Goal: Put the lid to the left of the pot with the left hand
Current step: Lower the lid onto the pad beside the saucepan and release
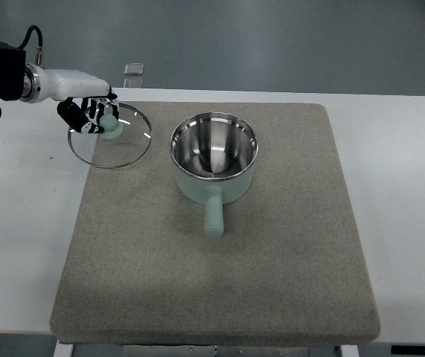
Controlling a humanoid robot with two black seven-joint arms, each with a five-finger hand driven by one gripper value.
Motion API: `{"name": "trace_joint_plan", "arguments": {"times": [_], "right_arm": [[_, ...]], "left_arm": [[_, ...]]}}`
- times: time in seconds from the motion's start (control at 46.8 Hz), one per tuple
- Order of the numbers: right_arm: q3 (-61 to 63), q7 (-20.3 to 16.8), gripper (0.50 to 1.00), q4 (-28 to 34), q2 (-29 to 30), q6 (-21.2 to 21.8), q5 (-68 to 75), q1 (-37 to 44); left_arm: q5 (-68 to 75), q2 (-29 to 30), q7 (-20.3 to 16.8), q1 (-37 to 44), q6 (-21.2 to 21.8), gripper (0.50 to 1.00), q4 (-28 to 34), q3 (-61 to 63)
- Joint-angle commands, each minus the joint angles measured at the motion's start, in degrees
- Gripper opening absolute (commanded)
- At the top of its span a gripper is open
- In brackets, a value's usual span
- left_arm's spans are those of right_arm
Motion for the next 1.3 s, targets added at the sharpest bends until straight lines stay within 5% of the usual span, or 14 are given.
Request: {"name": "trace_joint_plan", "arguments": {"times": [0.0,0.214,0.406,0.641,0.812,1.283], "right_arm": [[0.00,0.00,0.921,0.00,0.00,0.00,0.00,-0.01],[0.00,0.00,0.921,0.00,0.00,0.00,0.00,-0.01],[0.00,0.00,0.921,0.00,0.00,0.00,0.00,-0.01],[0.00,0.00,0.923,0.00,0.00,0.00,0.00,-0.01],[0.00,0.00,0.923,0.00,0.00,0.00,0.00,-0.01],[0.00,0.00,0.921,0.00,0.00,0.00,0.00,-0.01]], "left_arm": [[-0.23,-1.04,-0.03,0.49,0.80,0.610,0.58,0.01],[-0.85,-1.30,-0.03,1.72,3.43,0.883,0.58,0.36],[-1.11,-1.30,-0.03,2.42,3.52,0.994,0.58,0.19],[-11.55,-0.51,0.05,2.42,4.84,0.999,1.46,0.10],[-28.51,-0.25,0.05,2.51,7.65,0.999,4.44,0.45],[-77.74,-0.95,0.05,2.68,5.99,0.999,13.06,0.01]]}}
